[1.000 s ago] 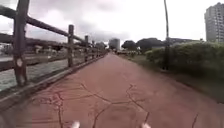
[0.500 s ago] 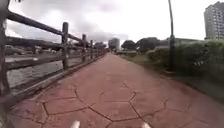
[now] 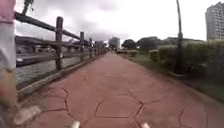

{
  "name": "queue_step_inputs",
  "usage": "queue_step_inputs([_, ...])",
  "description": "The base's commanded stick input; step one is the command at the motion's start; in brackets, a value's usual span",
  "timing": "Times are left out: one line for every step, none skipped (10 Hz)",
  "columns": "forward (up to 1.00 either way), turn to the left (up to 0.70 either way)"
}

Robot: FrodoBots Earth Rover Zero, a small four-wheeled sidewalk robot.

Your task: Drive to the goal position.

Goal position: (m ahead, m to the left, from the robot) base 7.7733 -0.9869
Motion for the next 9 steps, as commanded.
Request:
queue_step_inputs([0.7,0.0])
queue_step_inputs([0.7,0.0])
queue_step_inputs([0.7,0.0])
queue_step_inputs([0.7,0.0])
queue_step_inputs([0.7,0.0])
queue_step_inputs([0.7,0.0])
queue_step_inputs([0.7,0.0])
queue_step_inputs([0.7,0.0])
queue_step_inputs([0.7,0.0])
